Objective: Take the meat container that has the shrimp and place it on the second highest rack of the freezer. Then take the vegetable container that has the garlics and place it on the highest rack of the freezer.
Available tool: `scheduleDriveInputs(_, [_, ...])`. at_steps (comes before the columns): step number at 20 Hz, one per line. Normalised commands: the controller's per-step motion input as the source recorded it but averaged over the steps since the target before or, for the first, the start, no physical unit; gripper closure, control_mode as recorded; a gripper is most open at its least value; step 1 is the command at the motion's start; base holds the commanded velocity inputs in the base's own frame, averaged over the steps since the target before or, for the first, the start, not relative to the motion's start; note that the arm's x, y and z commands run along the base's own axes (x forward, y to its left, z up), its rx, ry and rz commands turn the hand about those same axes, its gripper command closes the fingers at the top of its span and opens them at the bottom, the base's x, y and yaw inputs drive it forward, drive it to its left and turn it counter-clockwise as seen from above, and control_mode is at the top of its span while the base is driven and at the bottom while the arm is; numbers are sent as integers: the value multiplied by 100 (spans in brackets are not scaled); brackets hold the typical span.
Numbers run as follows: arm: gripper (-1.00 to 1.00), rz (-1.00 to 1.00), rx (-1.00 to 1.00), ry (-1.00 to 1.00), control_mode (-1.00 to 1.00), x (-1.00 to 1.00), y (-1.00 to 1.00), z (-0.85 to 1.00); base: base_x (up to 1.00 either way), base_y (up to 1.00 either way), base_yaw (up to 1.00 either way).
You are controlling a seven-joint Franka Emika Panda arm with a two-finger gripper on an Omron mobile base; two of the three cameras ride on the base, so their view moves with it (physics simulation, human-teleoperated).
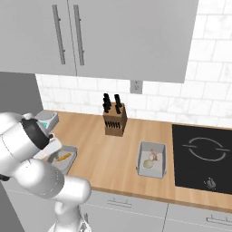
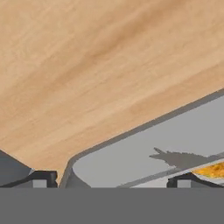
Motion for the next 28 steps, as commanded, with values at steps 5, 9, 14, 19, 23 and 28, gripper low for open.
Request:
scheduleDriveInputs(5, [-100, 13, 4, 0, -100, 0, -11, -45, 0, 0, 0])
scheduleDriveInputs(9, [-100, 14, 8, -2, -100, -6, -2, -14, 0, 0, 0])
scheduleDriveInputs(14, [-100, 5, 18, -5, -100, -32, -14, 5, 0, 0, 0])
scheduleDriveInputs(19, [-100, 4, 22, -6, -100, -34, -39, 3, 0, 0, 0])
scheduleDriveInputs(23, [-100, 7, 15, -1, -100, -13, -28, -1, 0, 0, 0])
scheduleDriveInputs(28, [-100, 8, 6, 0, -100, -4, -1, -21, 0, 0, 0])
